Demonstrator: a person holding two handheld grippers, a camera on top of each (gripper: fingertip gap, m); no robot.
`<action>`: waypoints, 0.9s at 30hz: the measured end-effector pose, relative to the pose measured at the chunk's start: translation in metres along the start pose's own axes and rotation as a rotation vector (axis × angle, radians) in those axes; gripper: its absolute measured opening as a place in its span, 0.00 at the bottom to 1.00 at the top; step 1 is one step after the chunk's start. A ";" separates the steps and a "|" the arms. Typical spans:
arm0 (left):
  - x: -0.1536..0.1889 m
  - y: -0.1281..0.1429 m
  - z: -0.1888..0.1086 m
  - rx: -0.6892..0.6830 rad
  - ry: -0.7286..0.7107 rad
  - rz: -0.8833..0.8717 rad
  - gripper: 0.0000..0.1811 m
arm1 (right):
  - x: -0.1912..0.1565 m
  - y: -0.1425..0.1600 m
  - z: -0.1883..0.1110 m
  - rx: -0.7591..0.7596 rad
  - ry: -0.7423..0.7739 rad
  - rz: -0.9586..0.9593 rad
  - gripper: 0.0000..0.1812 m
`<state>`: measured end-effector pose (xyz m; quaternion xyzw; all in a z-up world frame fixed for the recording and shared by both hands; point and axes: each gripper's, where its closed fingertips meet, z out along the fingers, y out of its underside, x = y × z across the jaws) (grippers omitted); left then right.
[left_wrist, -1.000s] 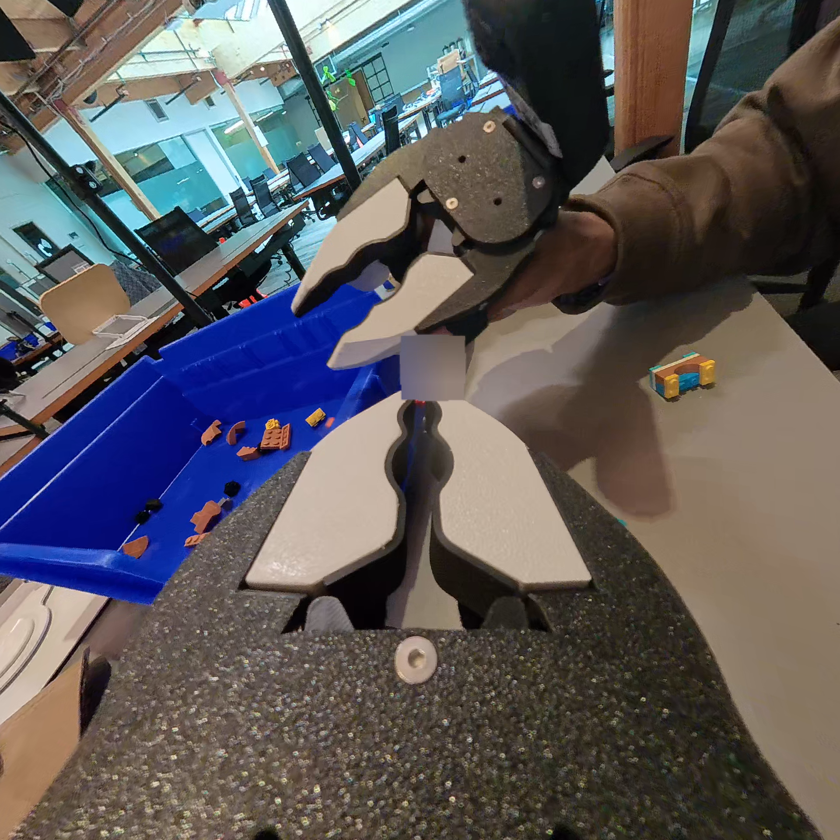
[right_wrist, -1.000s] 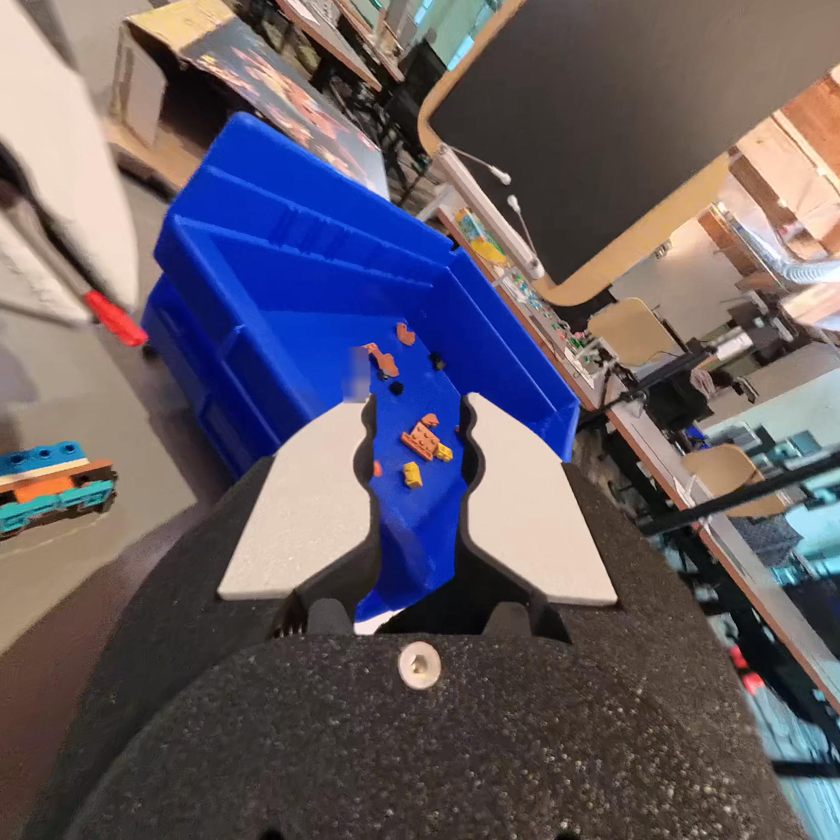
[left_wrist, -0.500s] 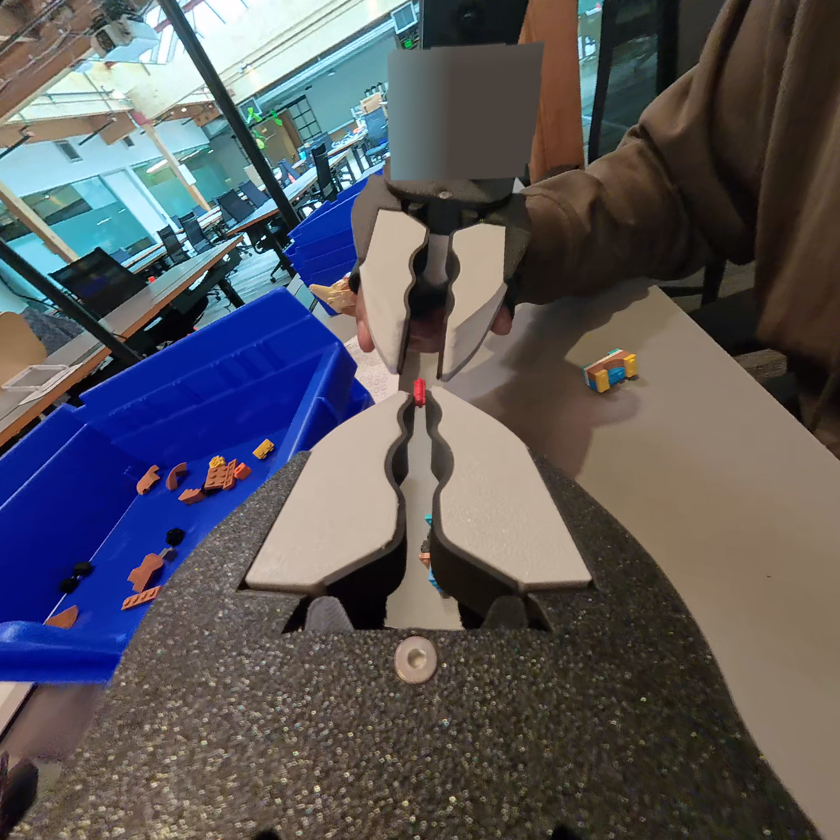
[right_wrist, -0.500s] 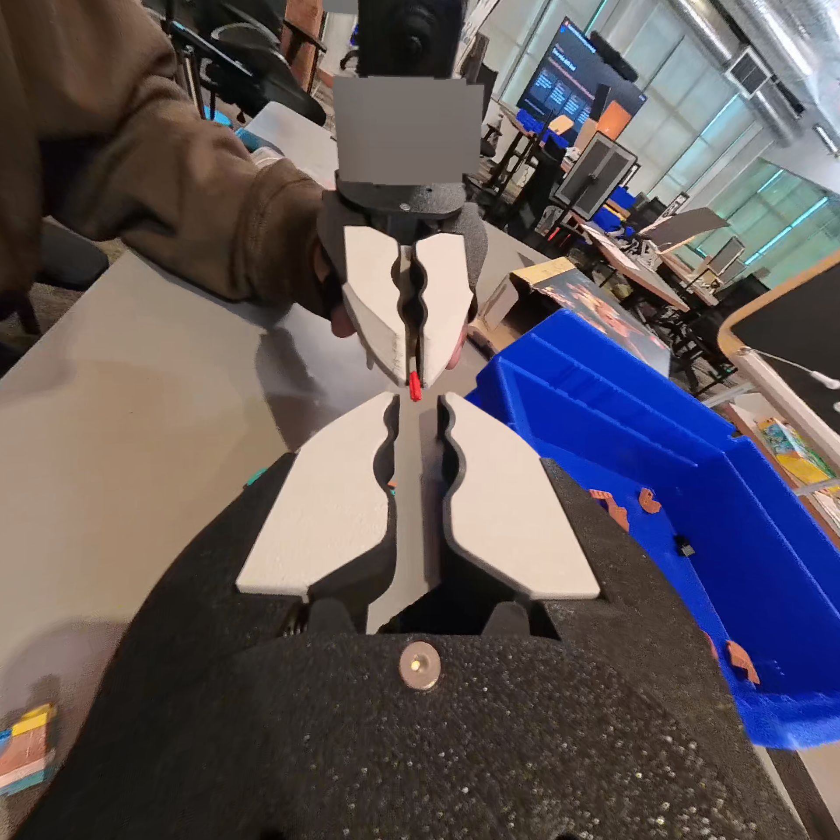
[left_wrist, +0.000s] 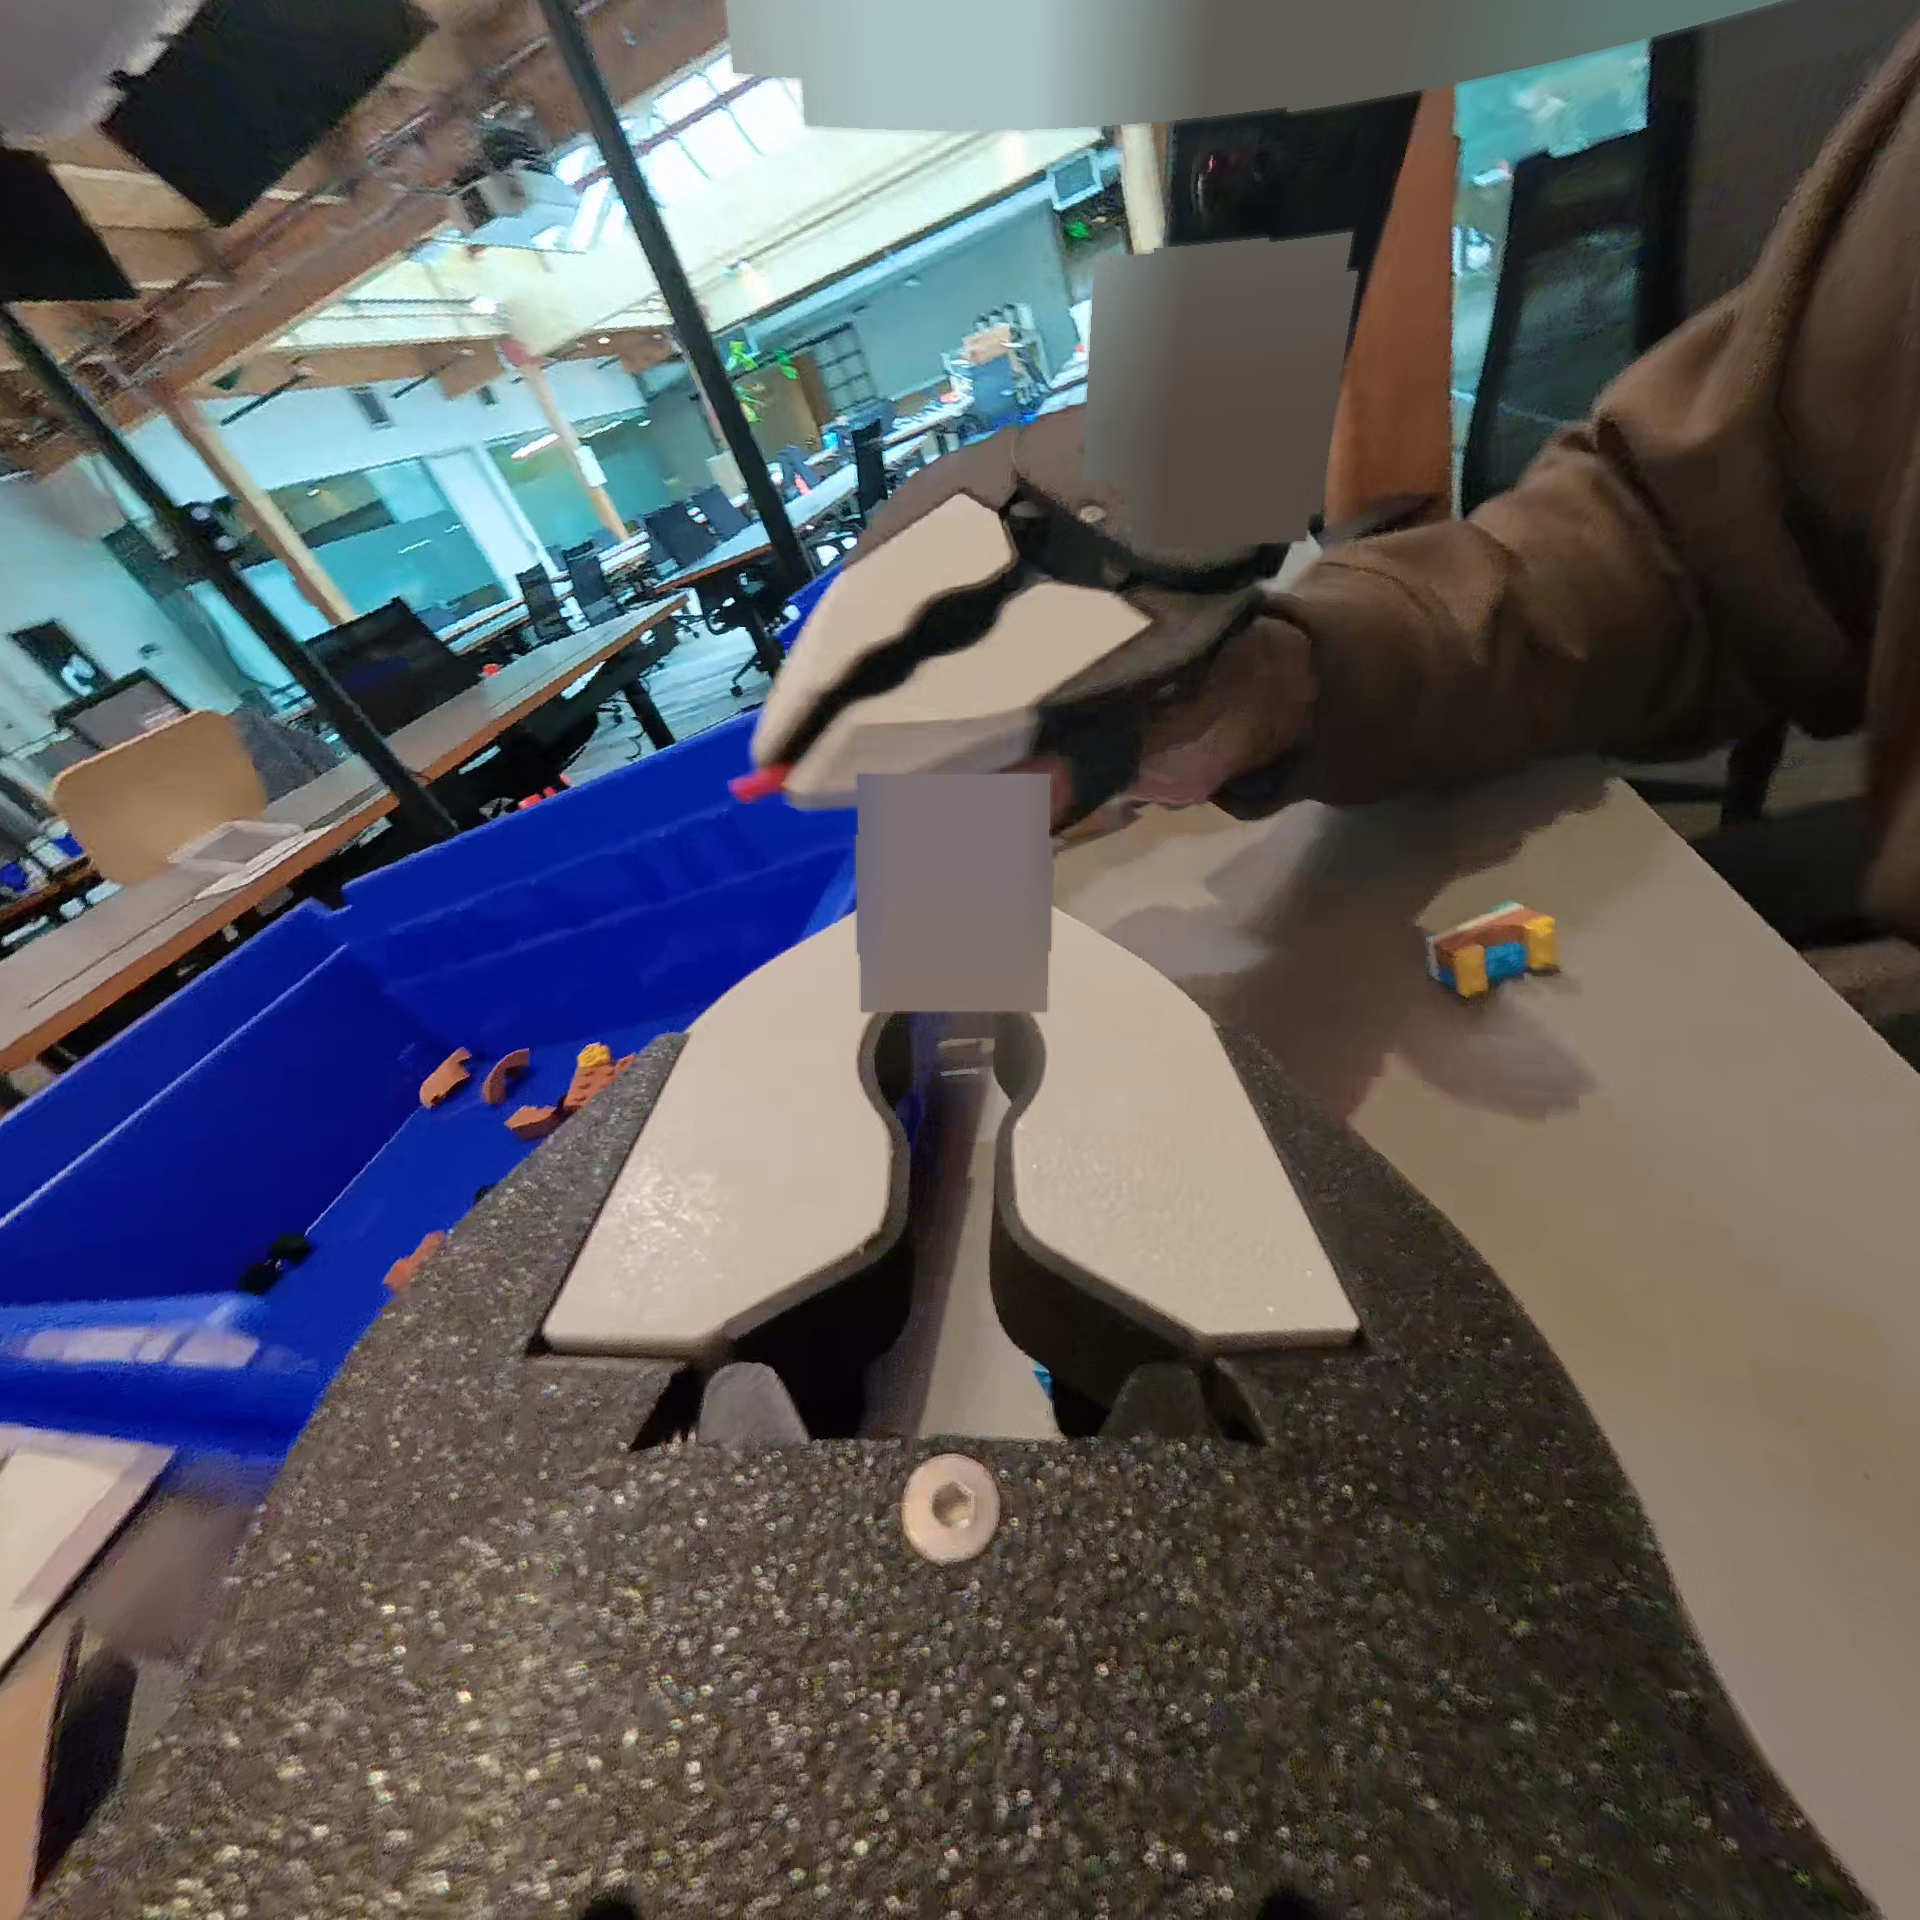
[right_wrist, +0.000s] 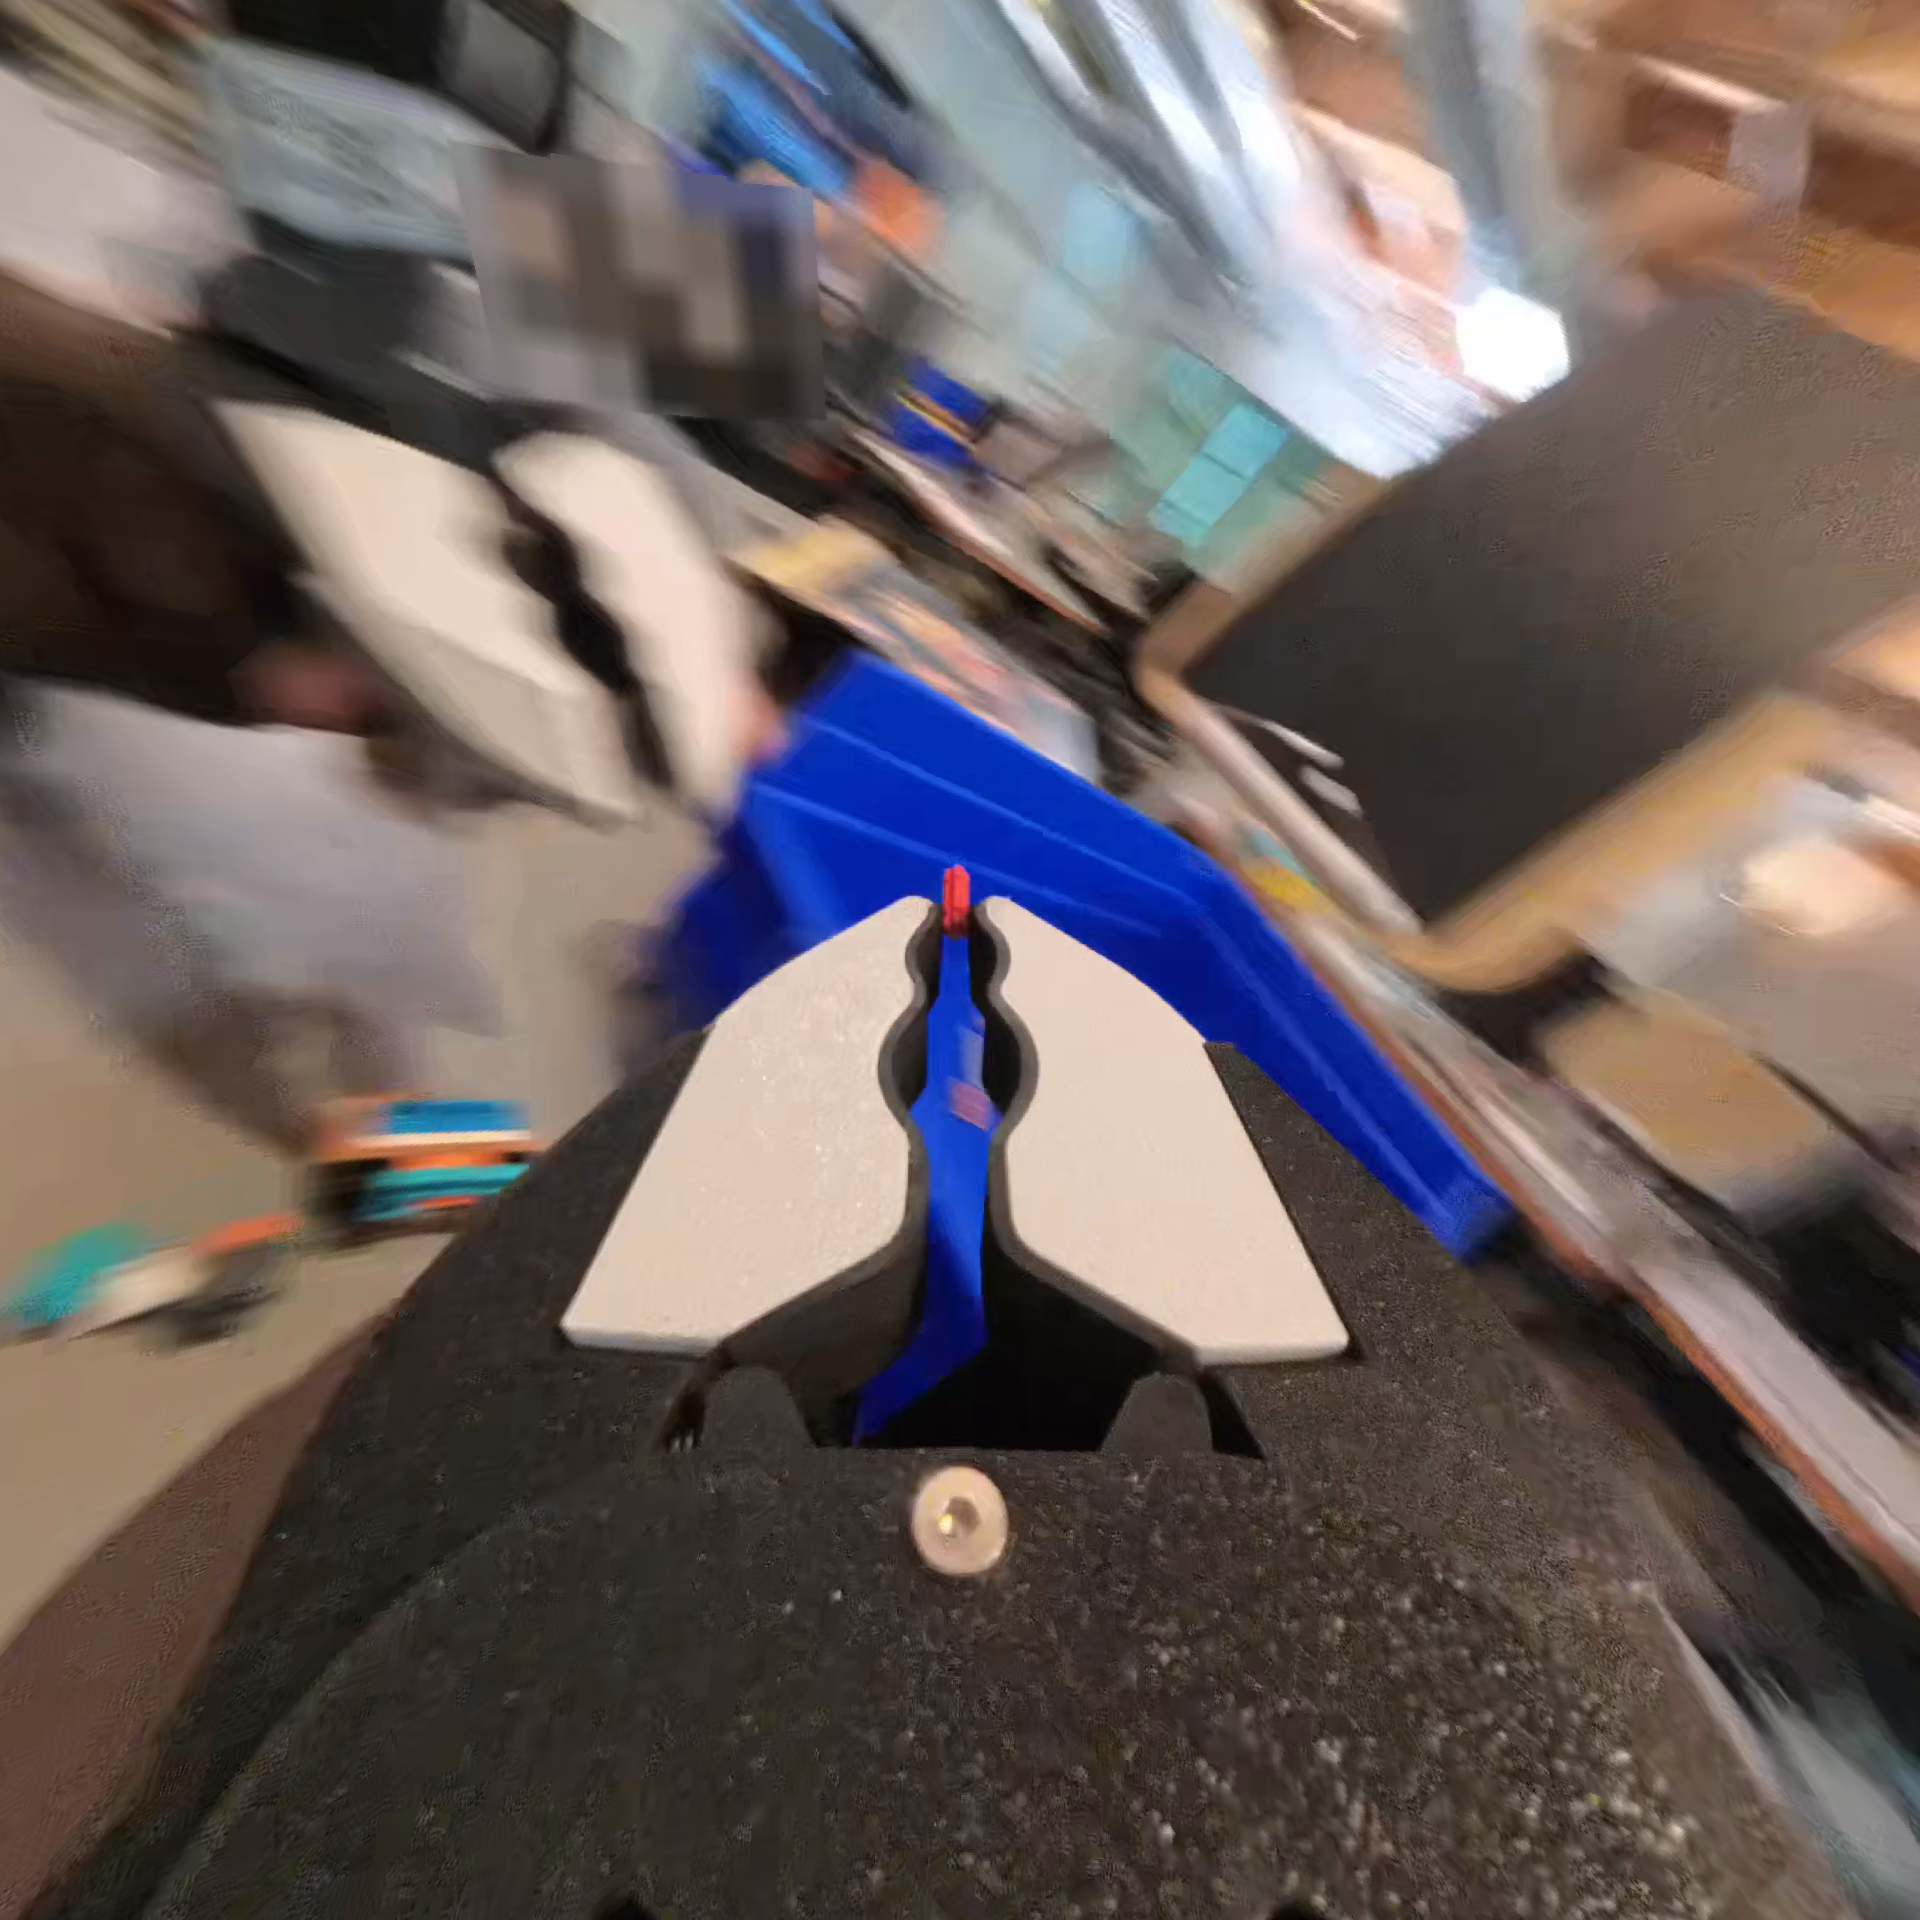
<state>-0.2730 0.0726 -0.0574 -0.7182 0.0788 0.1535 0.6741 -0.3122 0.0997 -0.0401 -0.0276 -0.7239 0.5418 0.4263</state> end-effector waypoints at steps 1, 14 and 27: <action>-0.003 0.000 -0.001 0.002 -0.011 -0.017 0.06 | 0.024 0.014 0.002 -0.095 0.154 -0.016 0.03; 0.026 0.047 0.005 -0.270 0.184 -0.018 0.09 | -0.048 0.022 -0.005 -0.114 -0.294 -0.085 0.09; 0.065 0.082 -0.006 -0.482 0.416 -0.011 0.08 | -0.151 0.080 -0.025 -0.355 -0.807 -0.100 0.18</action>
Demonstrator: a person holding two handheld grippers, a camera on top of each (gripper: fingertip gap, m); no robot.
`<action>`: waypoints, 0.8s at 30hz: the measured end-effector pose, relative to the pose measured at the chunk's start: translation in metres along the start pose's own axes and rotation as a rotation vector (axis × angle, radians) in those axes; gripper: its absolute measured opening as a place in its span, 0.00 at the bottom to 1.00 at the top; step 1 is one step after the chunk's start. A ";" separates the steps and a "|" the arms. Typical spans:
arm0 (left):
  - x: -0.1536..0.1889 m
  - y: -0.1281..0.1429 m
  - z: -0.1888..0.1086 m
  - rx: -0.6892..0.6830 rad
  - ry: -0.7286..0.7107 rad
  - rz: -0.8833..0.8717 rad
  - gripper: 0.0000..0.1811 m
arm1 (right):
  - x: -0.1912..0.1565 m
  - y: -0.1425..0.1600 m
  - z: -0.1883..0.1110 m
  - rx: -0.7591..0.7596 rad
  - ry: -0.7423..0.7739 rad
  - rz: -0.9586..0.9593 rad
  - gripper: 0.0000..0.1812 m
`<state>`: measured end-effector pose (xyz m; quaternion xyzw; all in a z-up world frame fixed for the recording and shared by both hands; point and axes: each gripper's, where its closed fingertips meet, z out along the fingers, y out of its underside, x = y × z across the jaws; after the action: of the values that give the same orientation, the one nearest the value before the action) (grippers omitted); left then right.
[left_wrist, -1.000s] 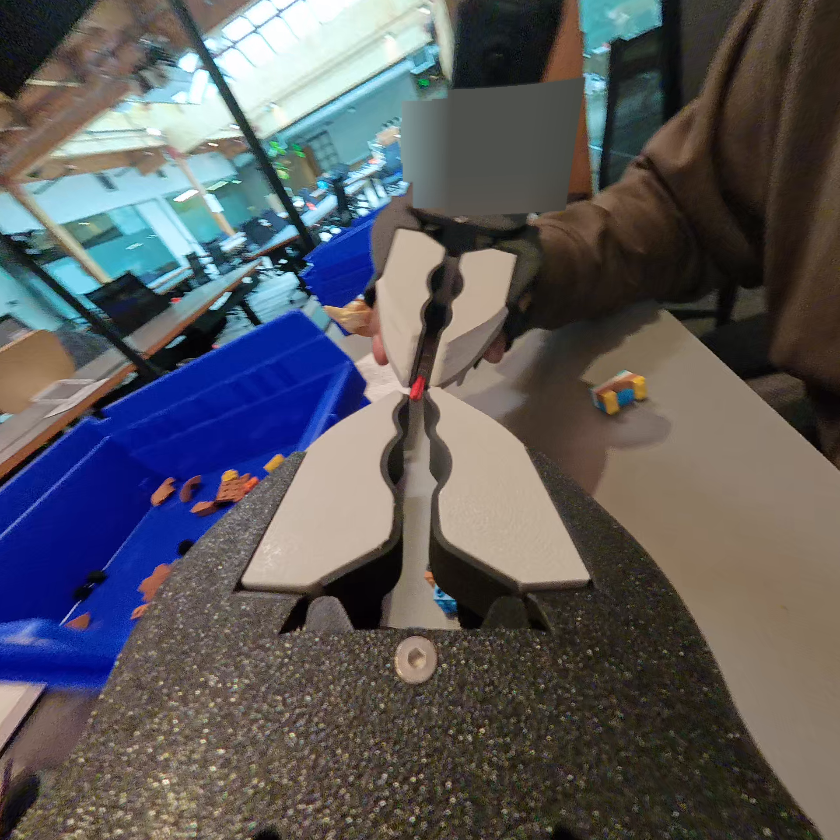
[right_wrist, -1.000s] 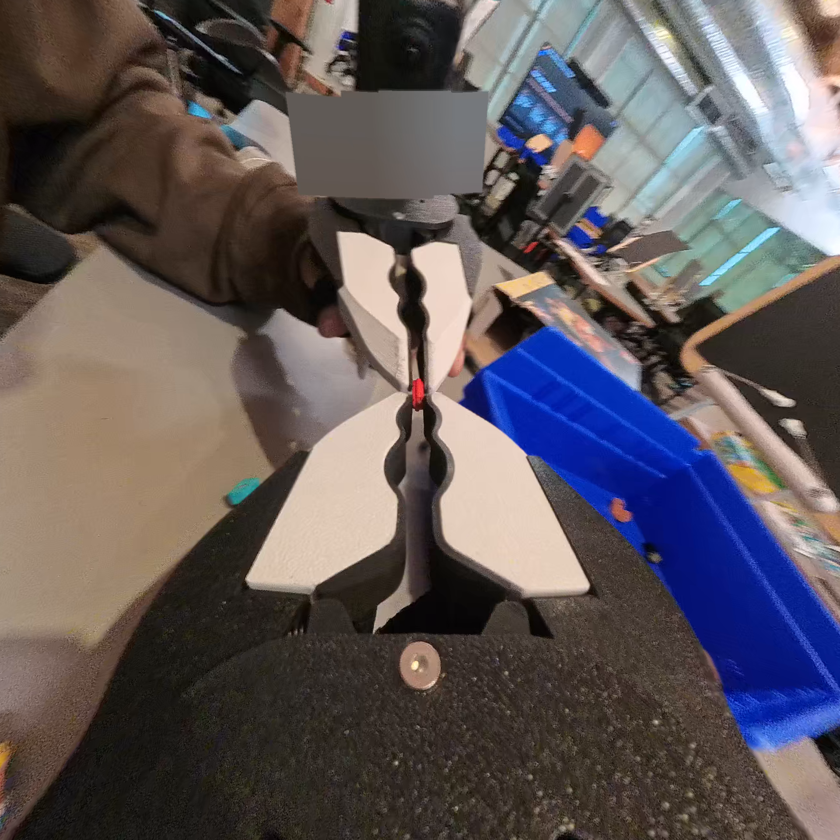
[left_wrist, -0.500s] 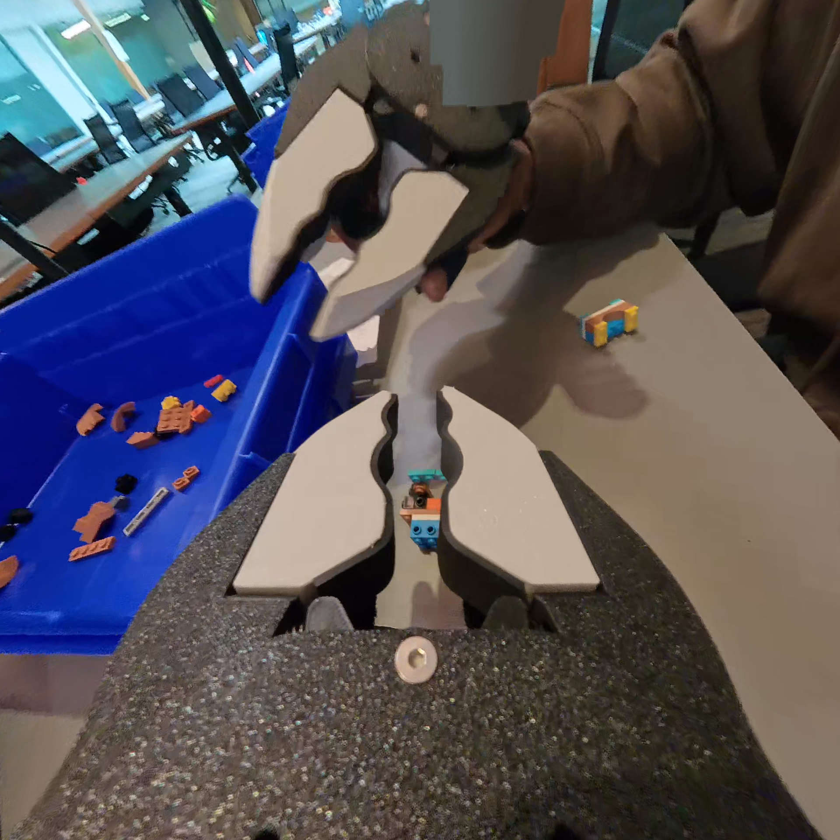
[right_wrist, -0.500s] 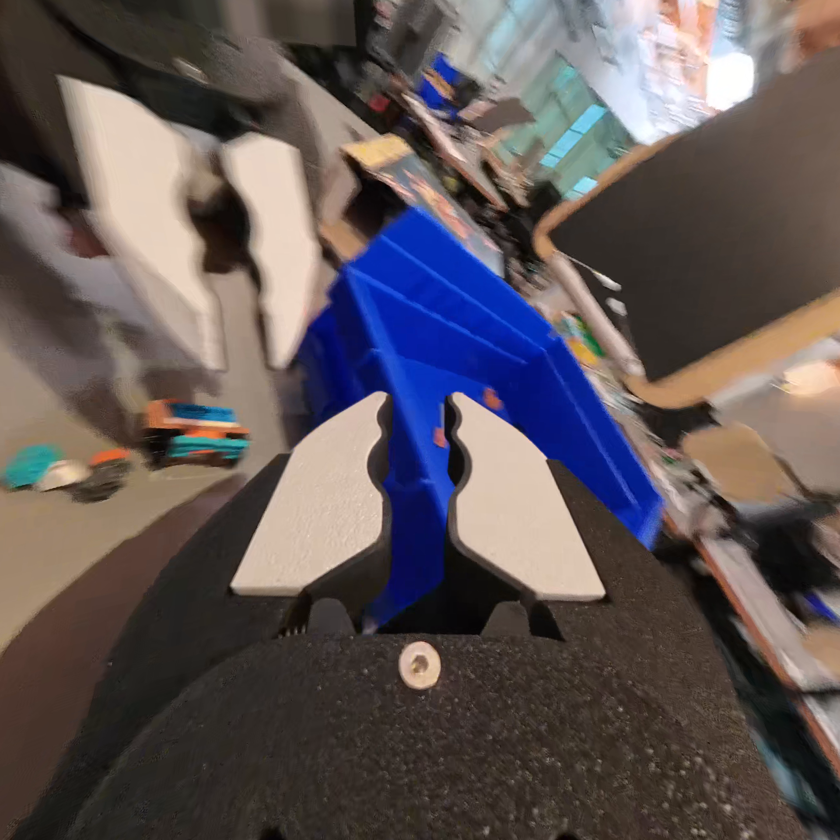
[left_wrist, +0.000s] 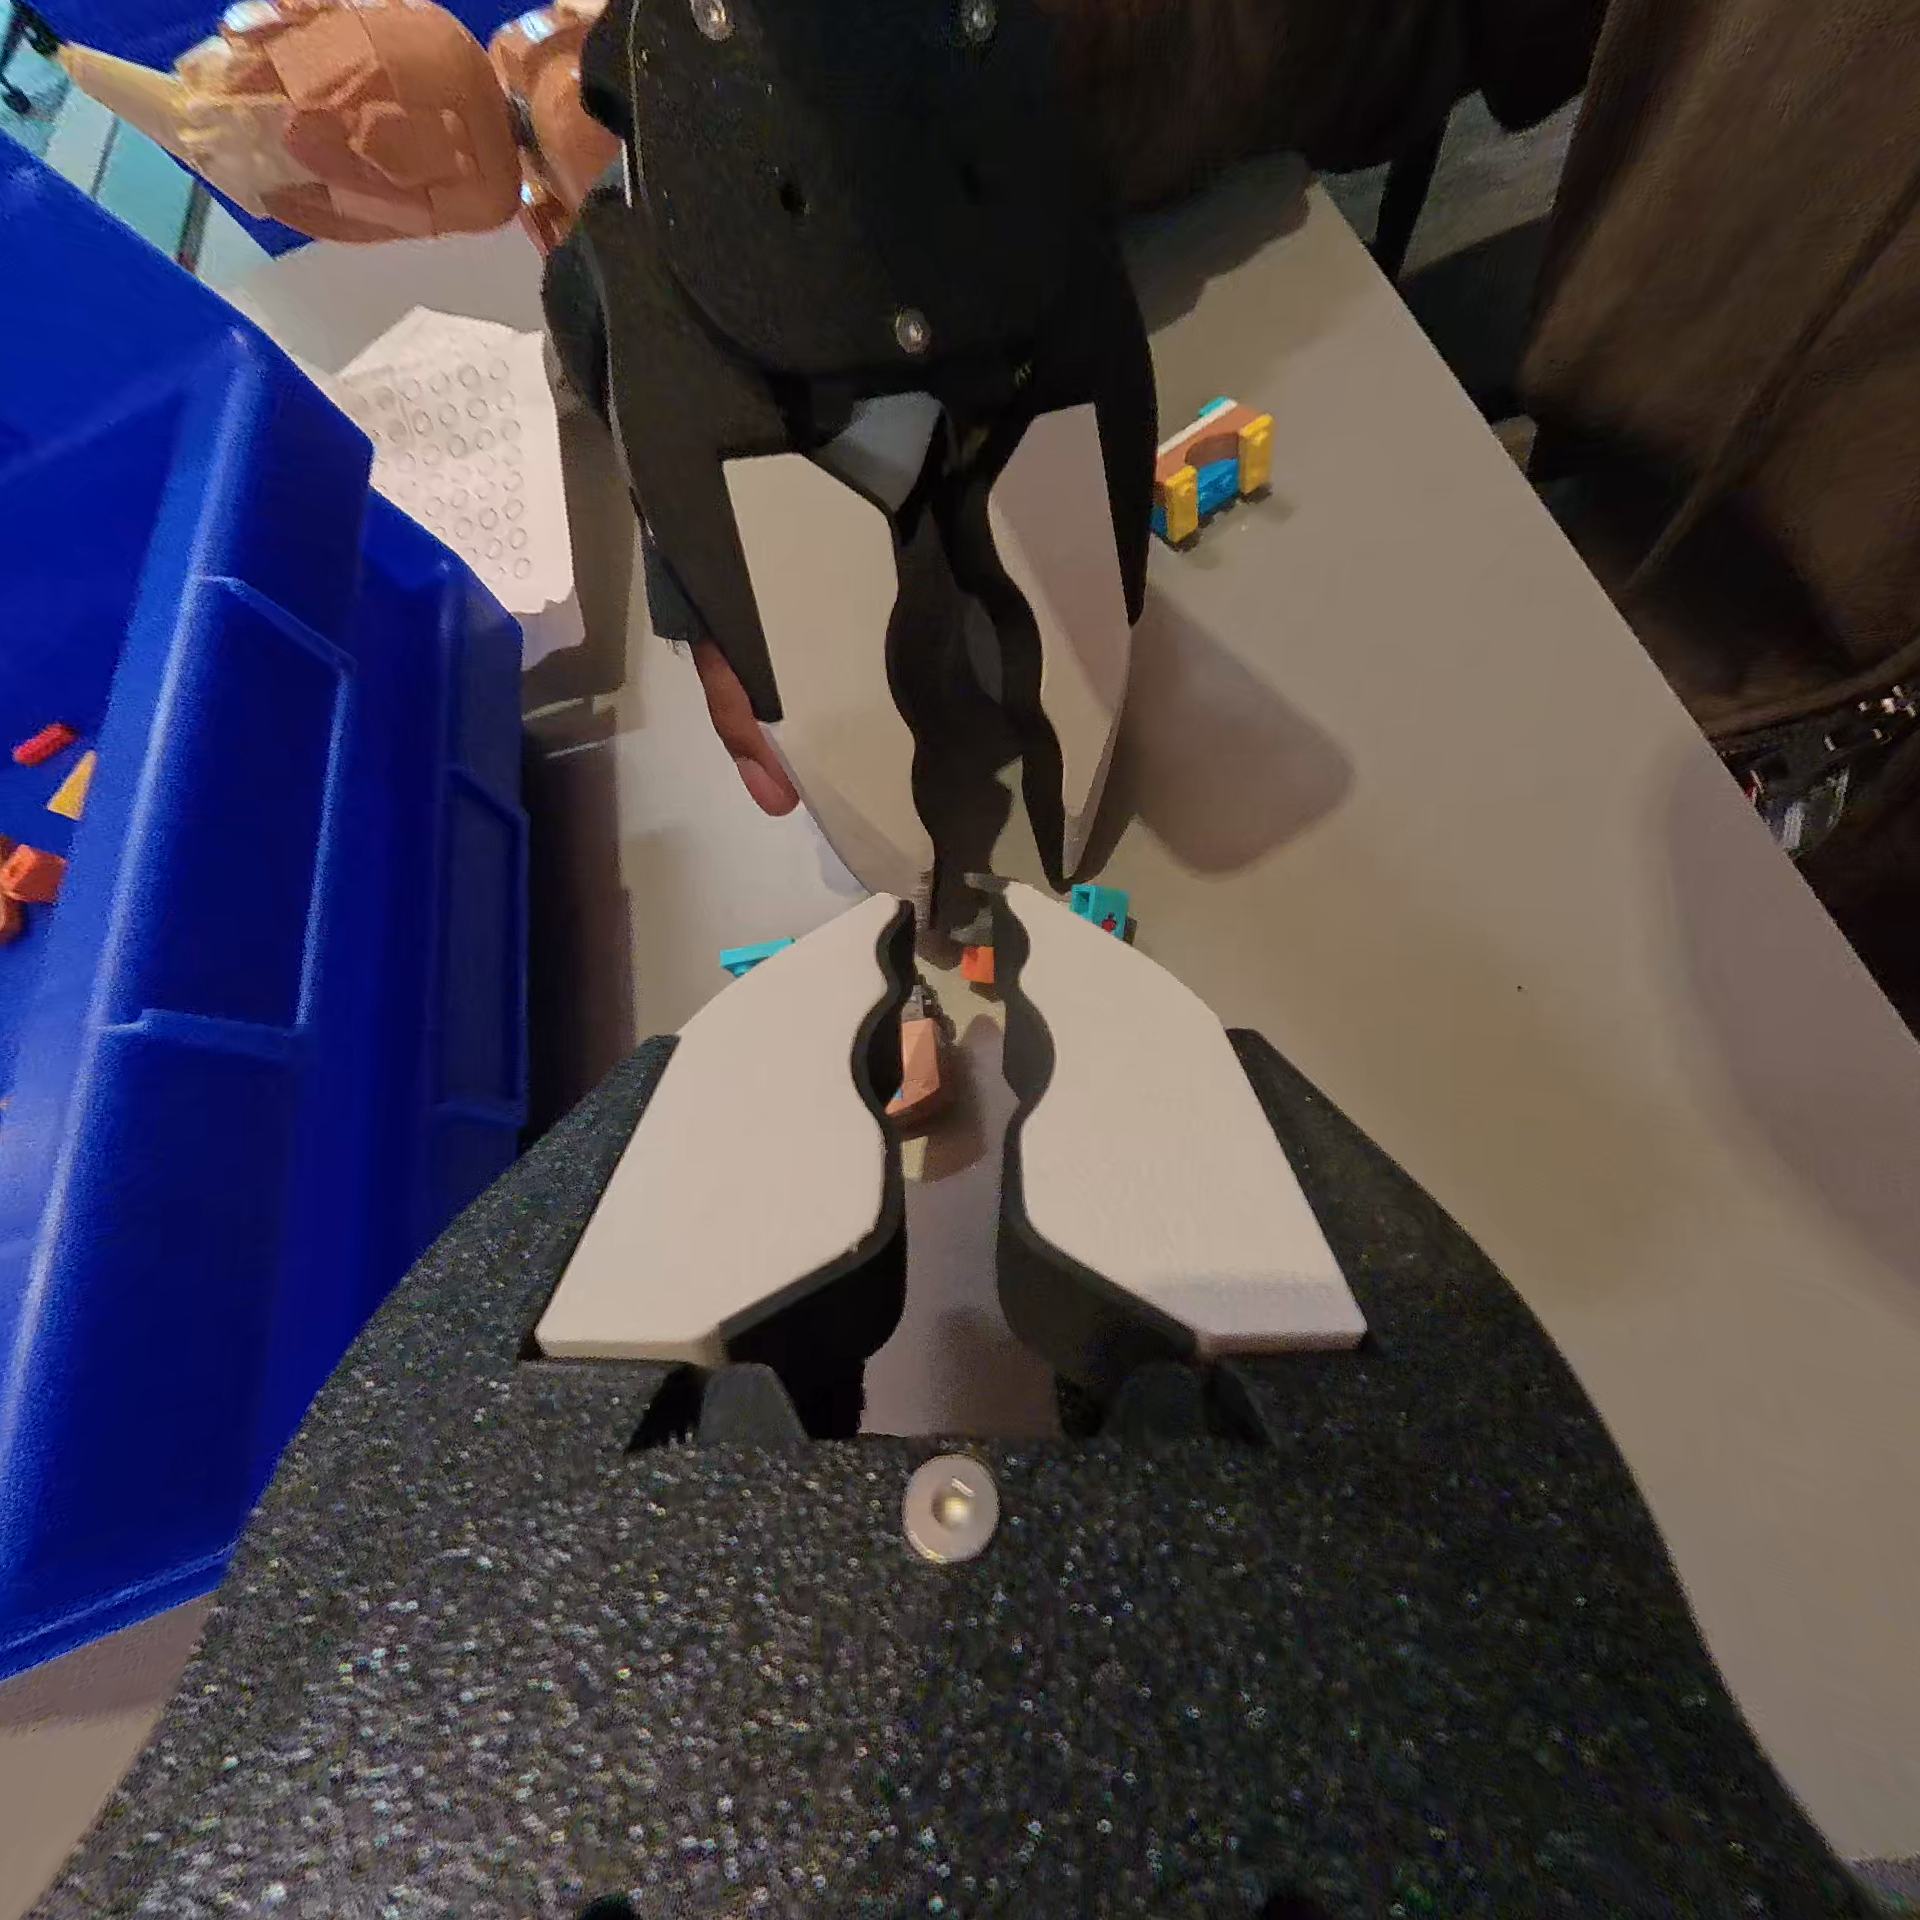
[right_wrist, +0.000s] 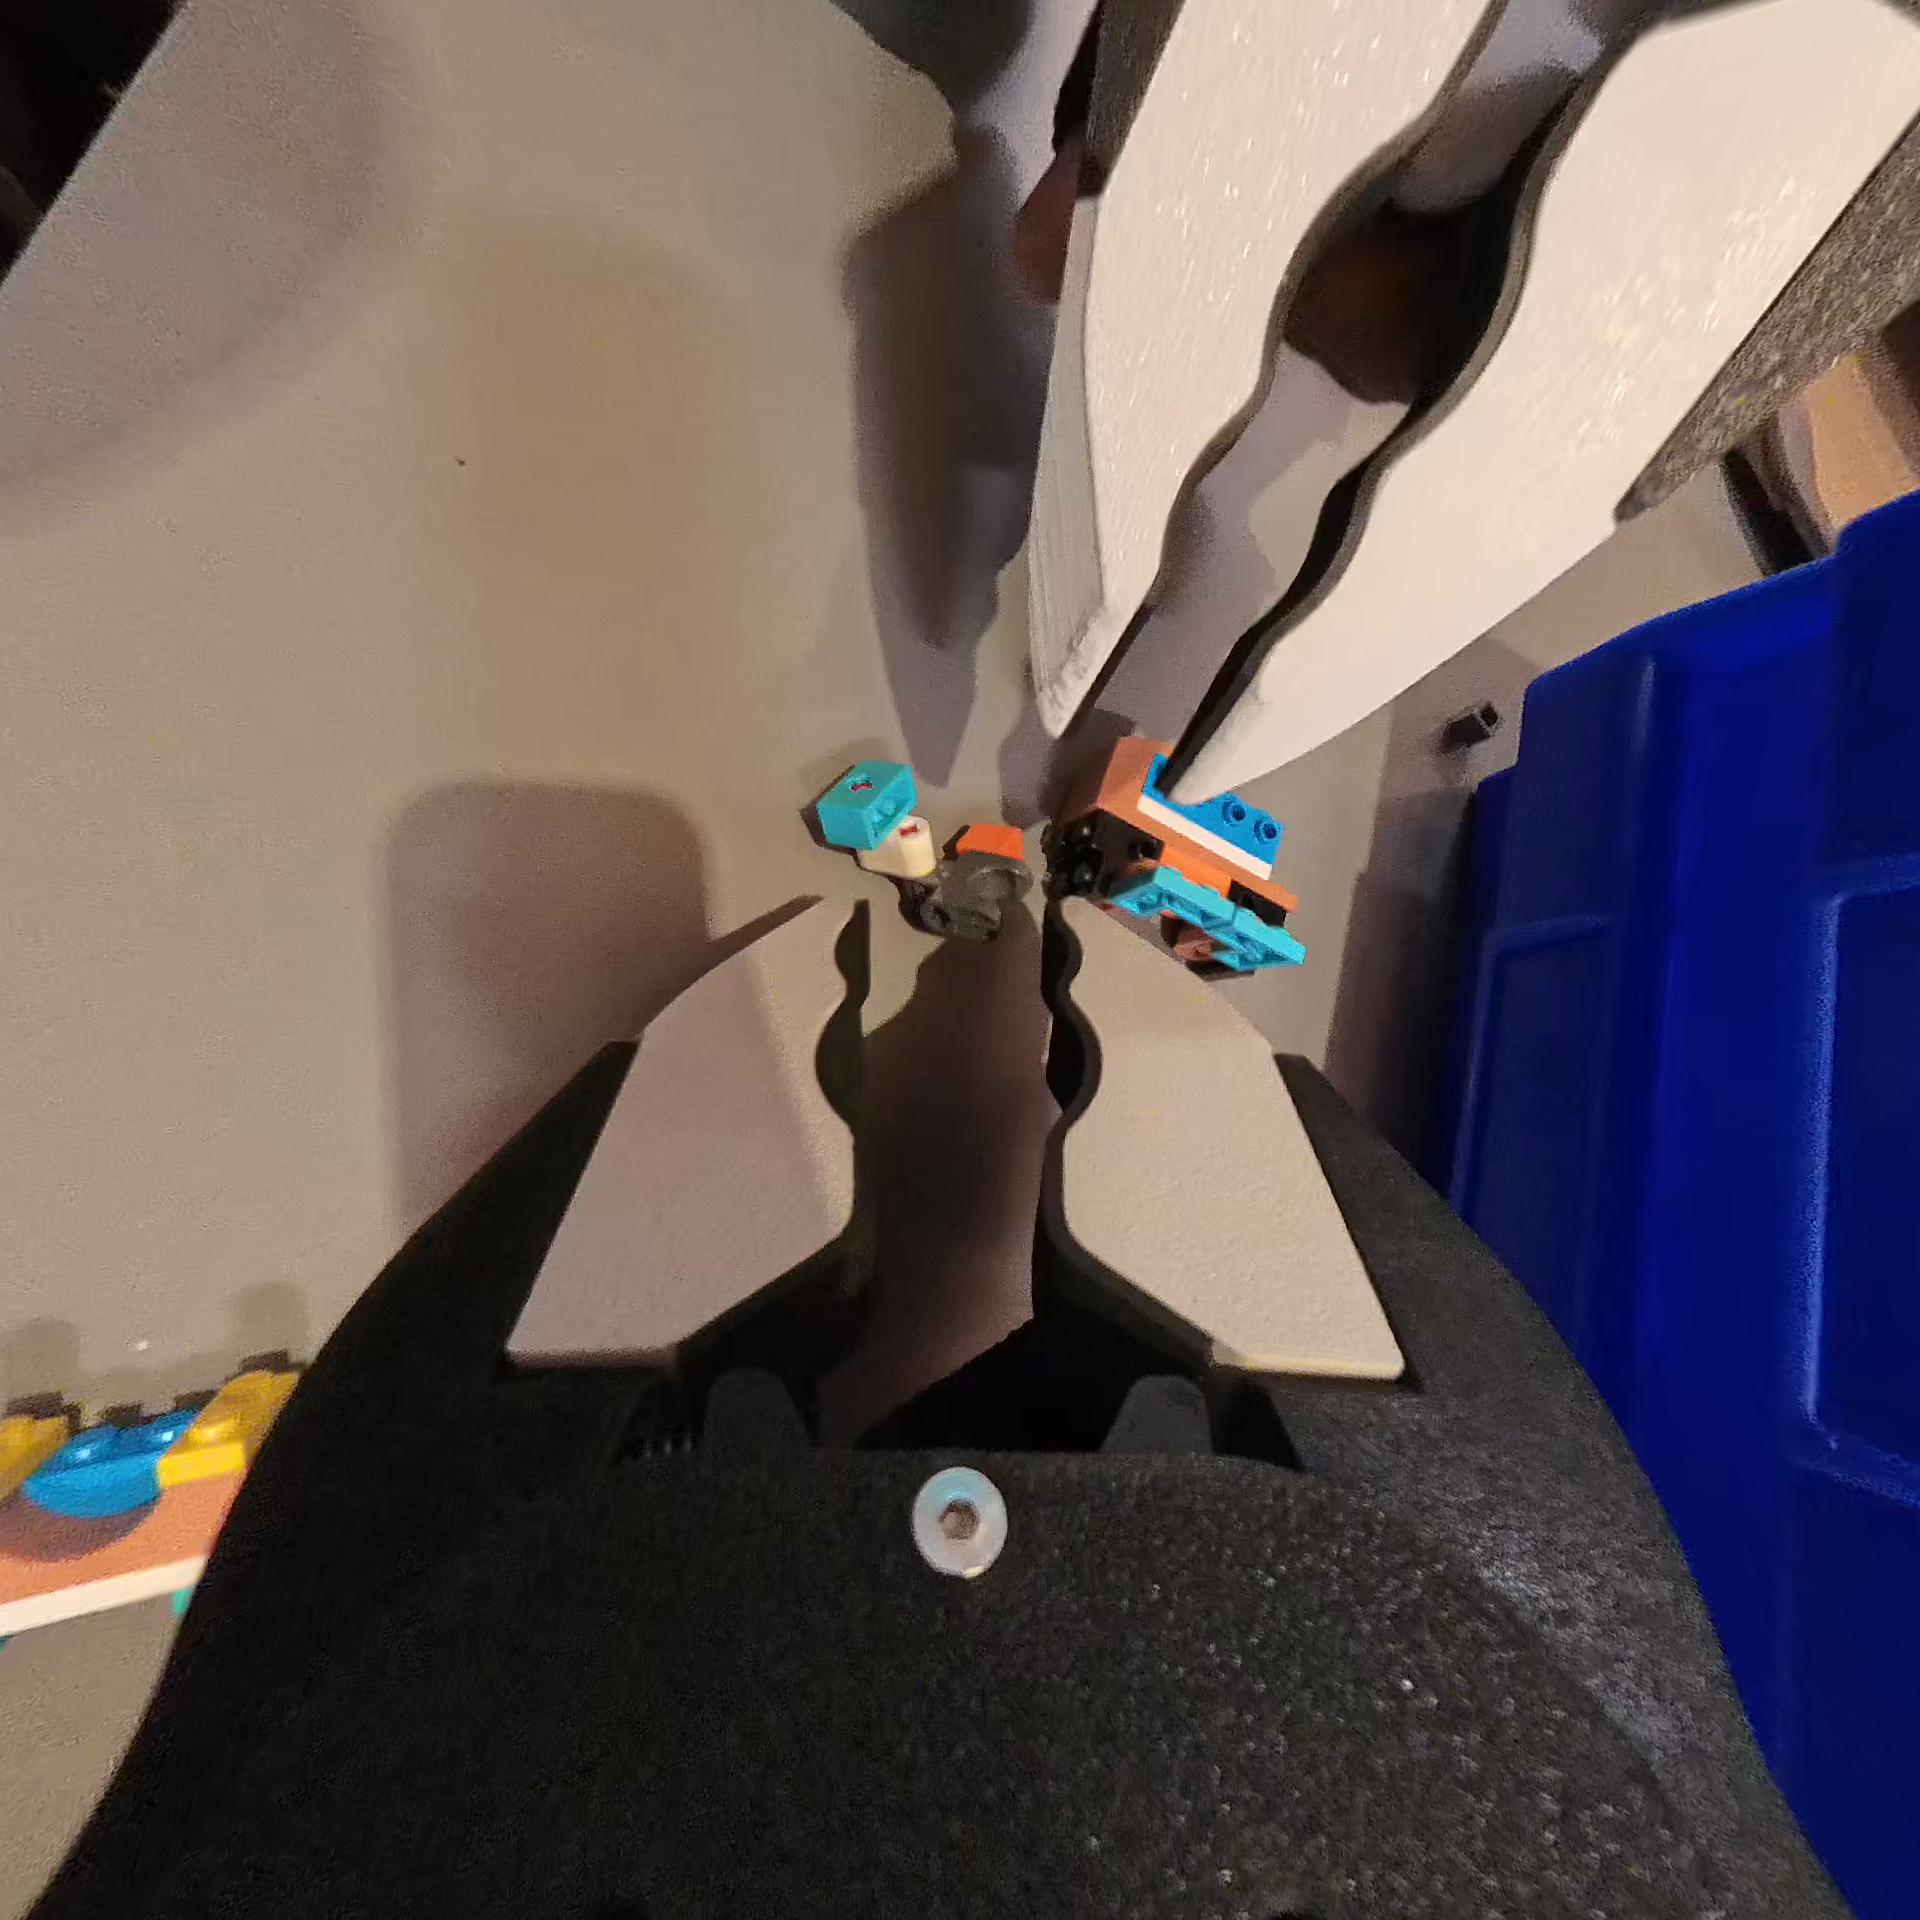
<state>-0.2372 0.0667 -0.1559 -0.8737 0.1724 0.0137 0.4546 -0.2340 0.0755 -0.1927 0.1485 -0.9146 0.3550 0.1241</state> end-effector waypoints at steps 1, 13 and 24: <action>0.001 0.002 0.001 -0.009 0.005 -0.001 0.08 | 0.000 -0.001 0.002 0.003 0.007 -0.009 0.16; -0.015 -0.002 -0.006 0.039 -0.058 -0.080 0.13 | 0.030 -0.024 -0.028 0.141 0.304 -0.289 0.08; -0.009 -0.011 -0.004 0.108 -0.013 -0.080 0.06 | 0.032 -0.030 -0.031 0.130 0.402 -0.439 0.08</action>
<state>-0.2429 0.0714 -0.1433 -0.8540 0.1350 -0.0079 0.5023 -0.2485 0.0692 -0.1415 0.2771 -0.7932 0.3996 0.3666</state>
